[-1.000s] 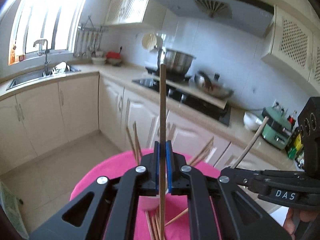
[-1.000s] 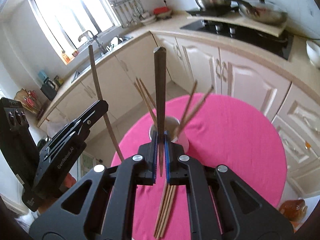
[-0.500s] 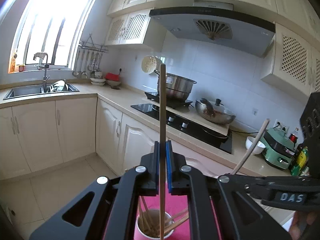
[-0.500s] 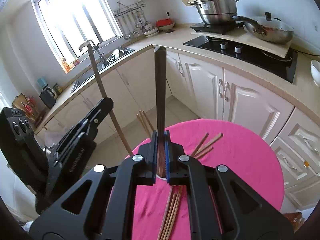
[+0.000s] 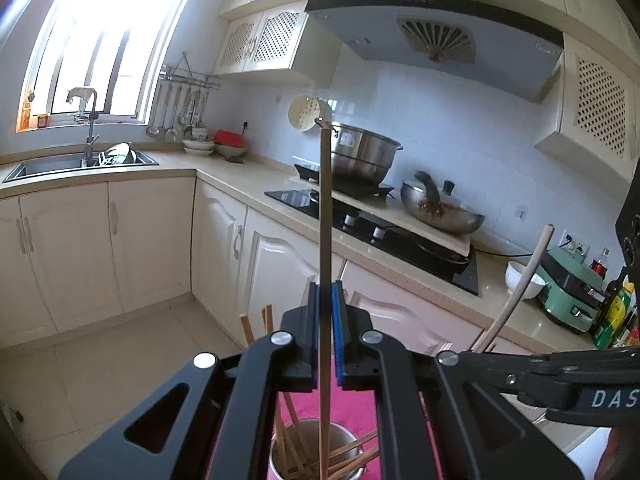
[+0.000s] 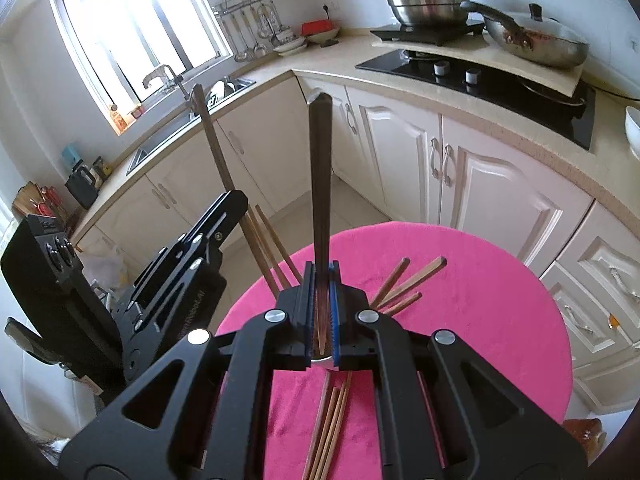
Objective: Organize utensils
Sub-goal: 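Lift the left tool's chopstick into the pink cup and open it while the right tool drops its own, then lower the left tool onto a chopstick and close it while the right tool grasps one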
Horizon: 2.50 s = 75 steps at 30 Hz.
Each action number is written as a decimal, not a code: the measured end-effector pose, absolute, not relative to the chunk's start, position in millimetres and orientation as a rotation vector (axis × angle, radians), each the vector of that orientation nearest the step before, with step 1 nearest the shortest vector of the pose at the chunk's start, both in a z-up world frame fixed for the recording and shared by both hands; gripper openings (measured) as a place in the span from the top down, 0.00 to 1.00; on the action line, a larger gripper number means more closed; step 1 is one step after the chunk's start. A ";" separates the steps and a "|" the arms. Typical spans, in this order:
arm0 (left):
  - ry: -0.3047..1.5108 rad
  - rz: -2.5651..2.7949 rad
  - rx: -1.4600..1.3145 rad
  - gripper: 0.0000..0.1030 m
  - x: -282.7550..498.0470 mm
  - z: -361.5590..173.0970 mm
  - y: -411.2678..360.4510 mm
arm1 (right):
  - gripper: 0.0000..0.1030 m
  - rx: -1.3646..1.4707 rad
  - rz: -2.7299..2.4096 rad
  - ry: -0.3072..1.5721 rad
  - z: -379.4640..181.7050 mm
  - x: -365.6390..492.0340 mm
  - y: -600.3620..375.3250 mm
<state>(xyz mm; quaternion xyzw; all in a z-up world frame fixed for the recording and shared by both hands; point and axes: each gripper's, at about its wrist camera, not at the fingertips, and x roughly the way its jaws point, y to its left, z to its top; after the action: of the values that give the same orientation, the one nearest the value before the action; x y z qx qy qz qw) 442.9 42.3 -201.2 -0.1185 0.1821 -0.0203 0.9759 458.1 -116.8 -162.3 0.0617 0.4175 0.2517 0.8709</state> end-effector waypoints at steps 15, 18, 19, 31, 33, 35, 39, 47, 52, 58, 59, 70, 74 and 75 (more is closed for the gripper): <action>0.468 -0.026 -0.262 0.75 435.7 -234.0 50.4 | 0.94 0.096 0.528 0.926 -184.1 457.4 -101.2; 0.475 -0.006 -0.282 0.73 428.7 -234.1 54.5 | 0.94 0.095 0.526 0.931 -186.1 457.1 -98.7; 0.483 -0.005 -0.282 0.72 426.8 -234.0 55.3 | 0.94 0.093 0.527 0.931 -186.3 456.5 -97.5; 0.569 0.104 -0.266 0.67 410.3 -231.1 66.9 | 0.94 0.047 0.529 0.929 -191.6 449.1 -82.1; 0.568 0.108 -0.257 0.66 408.1 -228.8 67.0 | 0.93 0.043 0.528 0.930 -192.9 448.3 -80.2; 0.575 0.114 -0.259 0.66 404.9 -227.2 68.3 | 0.93 0.039 0.527 0.930 -193.9 447.6 -78.9; 0.586 0.129 -0.255 0.63 400.6 -224.6 70.5 | 0.93 0.034 0.519 0.921 -194.2 443.3 -76.2; 0.598 0.158 -0.258 0.55 387.8 -215.9 75.7 | 0.88 0.025 0.524 0.924 -192.1 434.2 -76.0; 0.600 0.162 -0.240 0.51 376.7 -209.0 74.6 | 0.52 0.045 0.513 0.899 -186.0 429.5 -84.1; 0.623 0.162 -0.233 0.50 364.8 -209.3 72.9 | 0.52 0.053 0.482 0.852 -174.6 415.6 -102.0; 0.632 0.159 -0.234 0.50 361.4 -210.7 72.8 | 0.51 0.051 0.473 0.839 -172.2 411.7 -106.8; 0.866 0.101 -0.238 0.50 347.0 -264.4 60.4 | 0.50 0.040 0.377 0.860 -196.2 375.8 -151.4; 1.055 0.047 -0.224 0.50 350.1 -311.0 42.6 | 0.50 0.050 0.368 0.961 -232.4 364.1 -158.6; 1.089 0.036 -0.213 0.50 349.7 -321.5 37.9 | 0.50 0.057 0.366 0.983 -241.5 360.9 -160.1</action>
<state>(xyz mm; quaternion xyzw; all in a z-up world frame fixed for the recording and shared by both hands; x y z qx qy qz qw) 349.7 37.9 -321.5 -0.1012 0.5168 0.0171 0.8499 360.9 -160.1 -241.5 0.0274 0.4692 0.1749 0.8652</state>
